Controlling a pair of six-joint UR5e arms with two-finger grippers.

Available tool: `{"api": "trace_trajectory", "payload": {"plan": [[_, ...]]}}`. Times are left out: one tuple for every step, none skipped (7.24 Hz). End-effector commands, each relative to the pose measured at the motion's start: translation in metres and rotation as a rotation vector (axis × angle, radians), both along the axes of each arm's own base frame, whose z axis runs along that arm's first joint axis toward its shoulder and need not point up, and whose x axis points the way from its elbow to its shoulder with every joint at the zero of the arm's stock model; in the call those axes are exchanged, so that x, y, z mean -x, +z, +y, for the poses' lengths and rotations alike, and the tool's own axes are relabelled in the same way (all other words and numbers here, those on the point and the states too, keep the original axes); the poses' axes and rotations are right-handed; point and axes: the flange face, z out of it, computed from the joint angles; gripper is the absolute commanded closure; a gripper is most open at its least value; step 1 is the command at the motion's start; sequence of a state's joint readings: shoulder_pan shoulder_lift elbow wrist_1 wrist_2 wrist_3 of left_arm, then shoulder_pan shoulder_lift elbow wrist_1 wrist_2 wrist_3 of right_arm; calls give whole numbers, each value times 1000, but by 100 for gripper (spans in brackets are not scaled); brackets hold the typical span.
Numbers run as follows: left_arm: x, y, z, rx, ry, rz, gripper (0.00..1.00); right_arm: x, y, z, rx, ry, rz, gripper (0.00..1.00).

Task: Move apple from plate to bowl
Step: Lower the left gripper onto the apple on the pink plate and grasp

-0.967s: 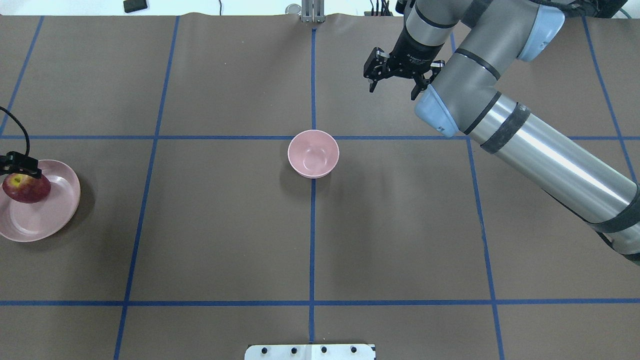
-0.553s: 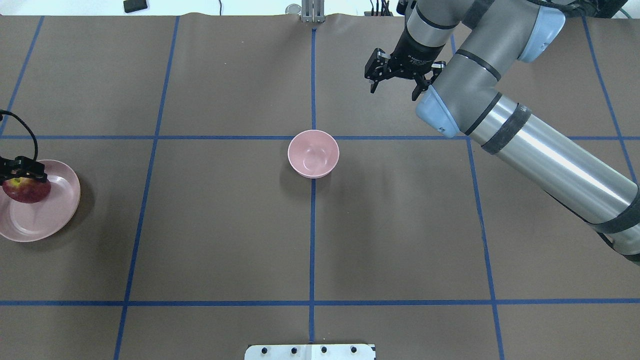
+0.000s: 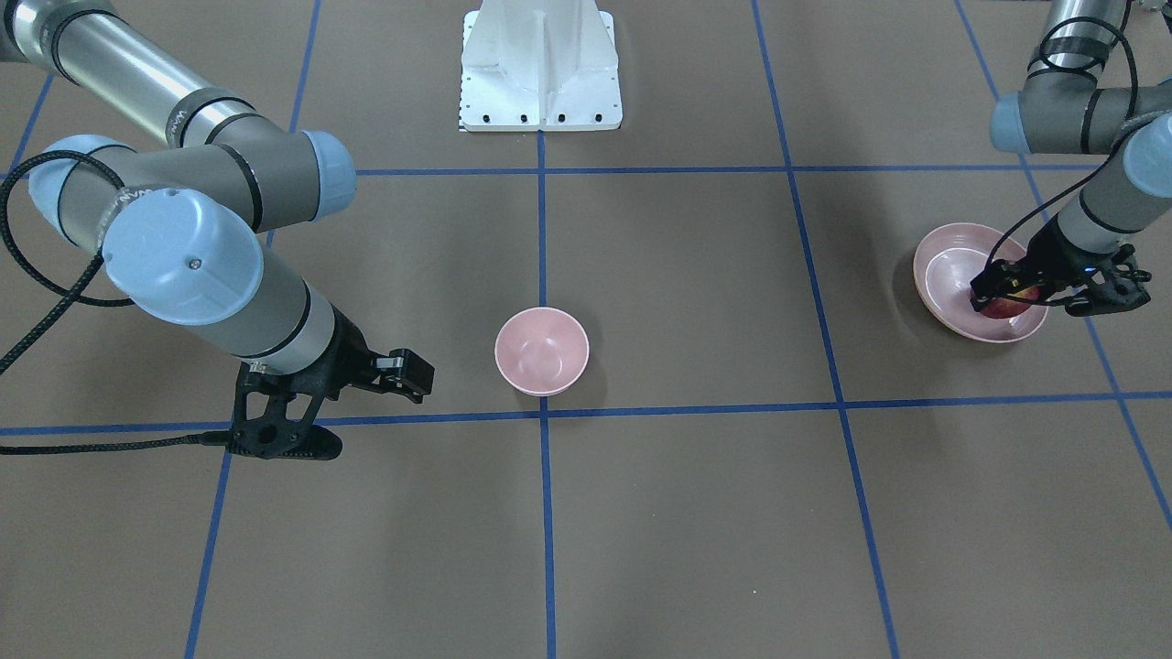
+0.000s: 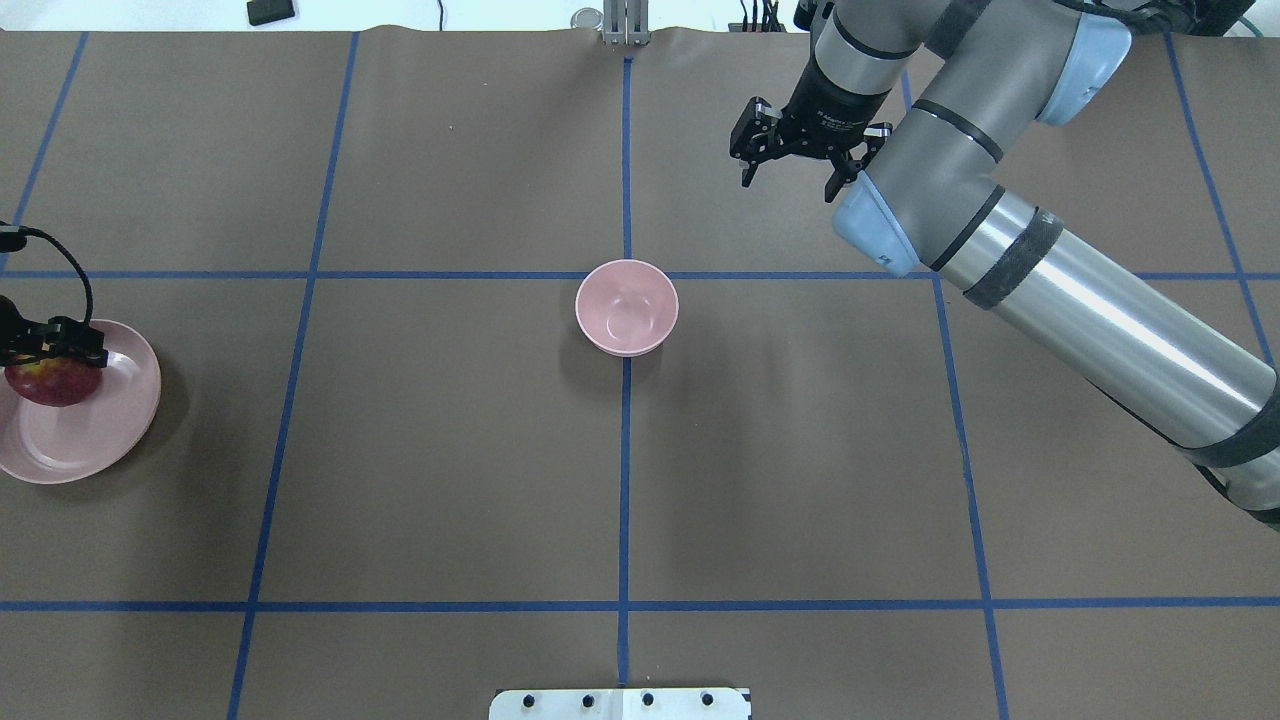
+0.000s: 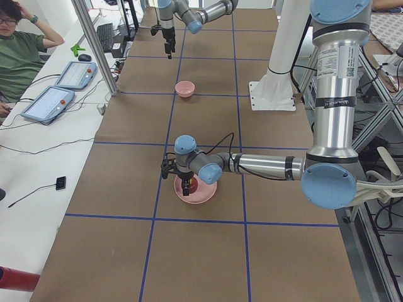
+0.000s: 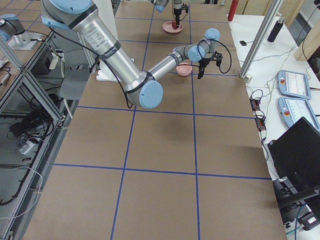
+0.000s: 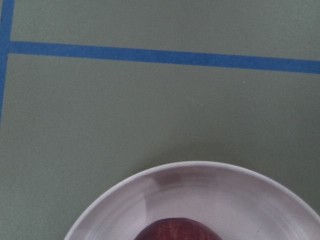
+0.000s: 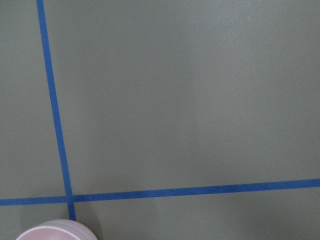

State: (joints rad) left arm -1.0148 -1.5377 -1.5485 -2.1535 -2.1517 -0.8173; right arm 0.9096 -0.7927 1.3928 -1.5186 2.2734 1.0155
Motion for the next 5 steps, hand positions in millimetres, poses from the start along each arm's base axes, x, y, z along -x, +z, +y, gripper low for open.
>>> {"api": "trace_trajectory", "payload": {"plan": [[8, -7, 13, 1, 3, 10, 39, -1, 2, 3, -2, -1, 0, 0], [19, -9, 29, 6, 1, 9, 61, -4, 4, 8, -6, 0, -3, 0], [27, -34, 41, 32, 9, 20, 87, -5, 2, 9, -11, 0, -6, 0], [29, -84, 40, 65, 10, 10, 98, -6, 3, 9, -9, 0, -6, 0], [19, -144, 22, 71, 7, 1, 100, -6, 2, 10, -11, -1, -9, 0]]}}
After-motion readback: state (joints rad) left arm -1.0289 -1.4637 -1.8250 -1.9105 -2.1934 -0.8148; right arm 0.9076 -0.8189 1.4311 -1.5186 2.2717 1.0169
